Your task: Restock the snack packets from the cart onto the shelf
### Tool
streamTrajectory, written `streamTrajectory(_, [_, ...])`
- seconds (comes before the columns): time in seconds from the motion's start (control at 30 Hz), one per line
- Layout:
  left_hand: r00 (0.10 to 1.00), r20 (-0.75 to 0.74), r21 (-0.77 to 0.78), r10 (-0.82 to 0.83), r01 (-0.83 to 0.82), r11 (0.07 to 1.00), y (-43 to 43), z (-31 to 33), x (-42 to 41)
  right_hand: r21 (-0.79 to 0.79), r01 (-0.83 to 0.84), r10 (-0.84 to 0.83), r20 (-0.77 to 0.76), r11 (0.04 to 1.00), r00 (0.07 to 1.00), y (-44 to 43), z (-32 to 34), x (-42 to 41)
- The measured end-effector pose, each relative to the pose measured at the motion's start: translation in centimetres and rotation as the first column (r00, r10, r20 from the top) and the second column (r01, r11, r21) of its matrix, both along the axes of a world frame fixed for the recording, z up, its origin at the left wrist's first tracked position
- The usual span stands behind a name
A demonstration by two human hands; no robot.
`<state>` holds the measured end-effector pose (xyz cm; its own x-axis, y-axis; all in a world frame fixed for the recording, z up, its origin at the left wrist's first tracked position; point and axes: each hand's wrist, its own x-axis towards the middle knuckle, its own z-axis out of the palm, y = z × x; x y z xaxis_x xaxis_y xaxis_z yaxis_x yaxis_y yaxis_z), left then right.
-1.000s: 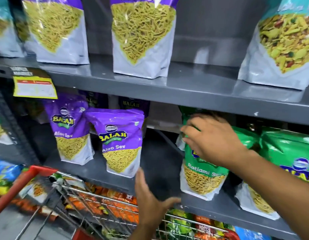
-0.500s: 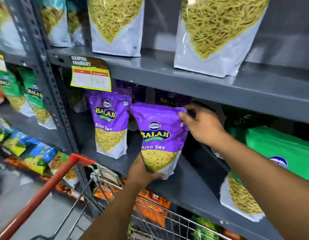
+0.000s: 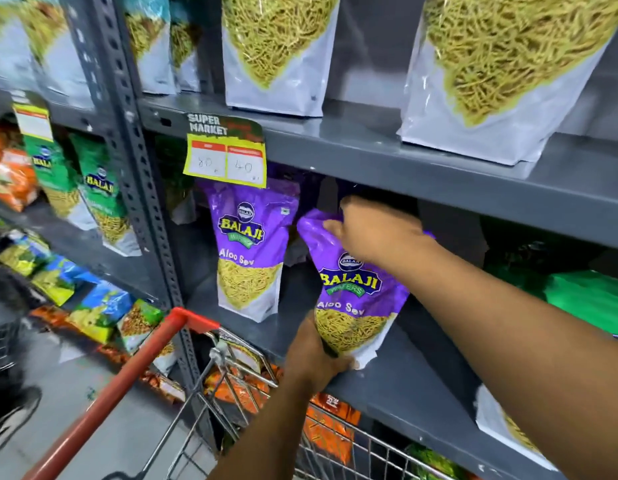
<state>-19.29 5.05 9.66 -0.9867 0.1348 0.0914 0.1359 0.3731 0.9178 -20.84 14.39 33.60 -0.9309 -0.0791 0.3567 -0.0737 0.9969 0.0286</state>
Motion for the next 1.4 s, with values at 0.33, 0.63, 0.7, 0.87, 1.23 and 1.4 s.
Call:
streamTrajectory(0.33, [1.0, -0.002, -0.029, -0.008, 0.008, 1.0, 0.1, -0.2, -0.4, -0.107, -0.007, -0.001, -0.069, 0.994, 0.998, 2.4, -0.6, 0.0])
streamTrajectory(0.63, [1.0, -0.007, 0.033, -0.023, 0.023, 0.999, 0.6, -0.3, -0.5, -0.169, 0.016, -0.004, 0.066, 0.985, 0.998, 6.7, 0.1, 2.6])
streamTrajectory(0.7, [1.0, -0.005, 0.046, -0.001, 0.001, 0.999, 0.8, -0.1, -0.4, -0.141, 0.024, -0.028, -0.025, 0.99, 0.999, 6.7, -0.1, 2.7])
streamTrajectory(0.87, [0.998, 0.052, 0.15, -0.044, 0.035, 0.988, 0.3, -0.2, -0.7, -0.594, -0.044, -0.269, -0.428, 0.803, 0.863, 5.1, -6.0, 5.2])
streamTrajectory(1.23, [0.986, 0.063, 0.23, -0.153, 0.135, 0.964, -2.2, -1.0, -2.4, -0.918, 0.153, -0.033, 0.152, 0.366, 0.988, 3.3, -22.2, 6.3])
streamTrajectory(1.4, [0.984, 0.038, 0.211, -0.173, 0.161, 0.964, -2.3, -1.4, -2.4, -0.904, 0.173, -0.067, 0.159, 0.391, 0.985, 2.7, -21.8, 7.2])
